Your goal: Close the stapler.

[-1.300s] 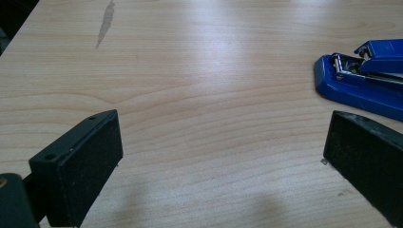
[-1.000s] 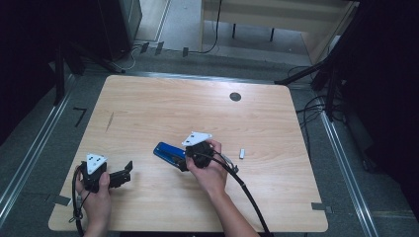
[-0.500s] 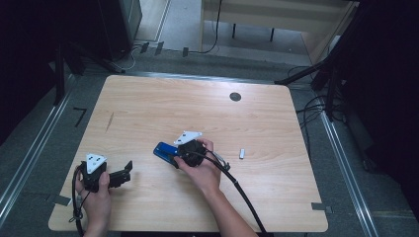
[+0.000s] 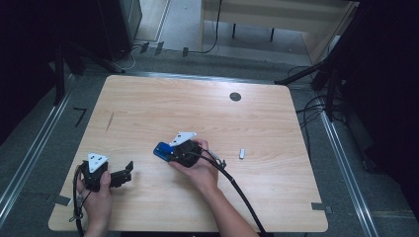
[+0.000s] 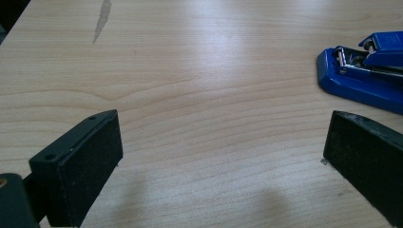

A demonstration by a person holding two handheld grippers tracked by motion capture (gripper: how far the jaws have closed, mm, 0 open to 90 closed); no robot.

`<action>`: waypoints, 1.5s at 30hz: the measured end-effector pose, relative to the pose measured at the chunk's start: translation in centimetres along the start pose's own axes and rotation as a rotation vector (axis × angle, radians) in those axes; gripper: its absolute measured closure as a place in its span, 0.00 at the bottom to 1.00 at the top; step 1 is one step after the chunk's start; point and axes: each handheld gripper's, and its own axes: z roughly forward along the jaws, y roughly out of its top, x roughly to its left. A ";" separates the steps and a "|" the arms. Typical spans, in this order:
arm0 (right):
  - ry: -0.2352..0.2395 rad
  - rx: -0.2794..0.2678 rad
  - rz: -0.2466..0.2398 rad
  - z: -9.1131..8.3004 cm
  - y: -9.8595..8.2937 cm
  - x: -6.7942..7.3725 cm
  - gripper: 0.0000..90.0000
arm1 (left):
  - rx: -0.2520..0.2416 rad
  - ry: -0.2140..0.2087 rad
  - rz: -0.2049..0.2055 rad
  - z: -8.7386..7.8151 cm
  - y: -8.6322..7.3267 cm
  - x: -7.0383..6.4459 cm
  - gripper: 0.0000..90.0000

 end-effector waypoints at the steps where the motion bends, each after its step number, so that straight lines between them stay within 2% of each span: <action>1: 0.005 -0.003 0.000 0.1 0.0 -0.1 0.61 | 0.000 0.000 0.003 0.0 0.0 0.0 0.00; 3: 0.006 -0.007 -0.001 0.2 0.1 -0.2 0.62 | 0.001 -0.005 0.006 0.0 0.0 -0.1 0.00; 6: 0.038 -0.017 -0.016 0.4 0.2 -0.4 0.71 | 0.002 -0.004 -0.006 0.0 0.0 0.0 0.00; 13: 0.069 -0.036 -0.025 0.6 0.1 -0.8 0.74 | 0.005 -0.006 -0.012 0.0 0.0 0.1 0.00; 22: 0.072 -0.016 -0.050 0.1 0.0 -0.7 0.75 | 0.008 -0.015 -0.010 0.0 0.0 0.2 0.00; 30: 0.095 -0.023 -0.074 -1.1 -1.3 -0.7 0.75 | 0.012 -0.033 -0.012 0.0 0.0 0.2 0.00; 45: 0.093 -0.018 -0.079 -2.8 -3.0 -0.6 0.75 | 0.010 -0.035 -0.008 0.1 0.0 0.1 0.00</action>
